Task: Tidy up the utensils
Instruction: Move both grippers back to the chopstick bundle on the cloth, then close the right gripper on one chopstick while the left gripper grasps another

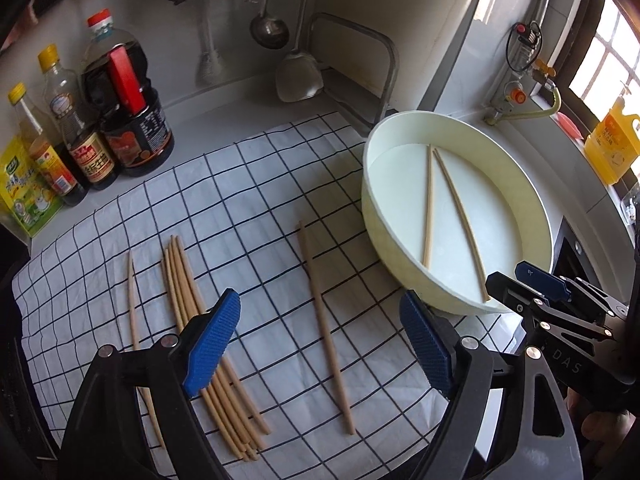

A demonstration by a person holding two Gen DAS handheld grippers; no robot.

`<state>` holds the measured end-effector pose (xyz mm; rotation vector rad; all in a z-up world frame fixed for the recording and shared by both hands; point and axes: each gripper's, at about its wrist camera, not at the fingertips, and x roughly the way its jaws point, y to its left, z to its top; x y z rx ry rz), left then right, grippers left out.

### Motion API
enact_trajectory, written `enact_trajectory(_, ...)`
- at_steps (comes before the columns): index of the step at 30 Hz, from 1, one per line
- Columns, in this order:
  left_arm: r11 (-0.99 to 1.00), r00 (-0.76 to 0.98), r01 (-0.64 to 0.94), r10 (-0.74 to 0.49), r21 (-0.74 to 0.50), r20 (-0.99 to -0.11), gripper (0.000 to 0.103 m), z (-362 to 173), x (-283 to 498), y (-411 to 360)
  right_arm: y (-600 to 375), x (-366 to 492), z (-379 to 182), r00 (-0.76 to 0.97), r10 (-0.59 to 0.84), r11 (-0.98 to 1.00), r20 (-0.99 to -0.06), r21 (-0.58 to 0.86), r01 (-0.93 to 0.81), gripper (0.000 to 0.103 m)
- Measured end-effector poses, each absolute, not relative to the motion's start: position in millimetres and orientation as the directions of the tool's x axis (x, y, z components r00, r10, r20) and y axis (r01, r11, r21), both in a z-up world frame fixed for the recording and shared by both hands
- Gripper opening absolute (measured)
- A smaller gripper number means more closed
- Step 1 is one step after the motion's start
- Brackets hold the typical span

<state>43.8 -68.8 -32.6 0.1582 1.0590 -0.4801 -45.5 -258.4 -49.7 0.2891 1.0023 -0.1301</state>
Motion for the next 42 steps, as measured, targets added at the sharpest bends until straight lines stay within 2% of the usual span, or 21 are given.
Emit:
enact_trajectory(12,0.946,0.437,0.311,-0.227,-0.090,-0.871,0.080,-40.2,40.7,19.4,-188.3,-28.6,-47.5,0.526,0.083,0.981,-0.846,0.162,0.106,0.051)
enact_trajectory(22,0.981,0.459,0.184,-0.146,-0.067,-0.876,0.080,-57.6,42.6,82.4,-148.5,-21.8,-72.2,0.465,0.124,0.986,-0.876,0.160,0.038,0.051)
enact_trajectory(32,0.992,0.424,0.110,-0.097,-0.055,-0.900,0.080,-100.2,52.8,113.6,-139.8,-18.3,-99.9,0.433,0.111,0.988,-0.894,0.146,0.047,0.051)
enact_trajectory(42,0.995,0.417,0.104,-0.051,-0.008,-0.908,0.080,-133.1,62.7,128.8,-135.4,-19.9,-126.4,0.420,0.075,0.987,-0.904,0.128,0.098,0.051)
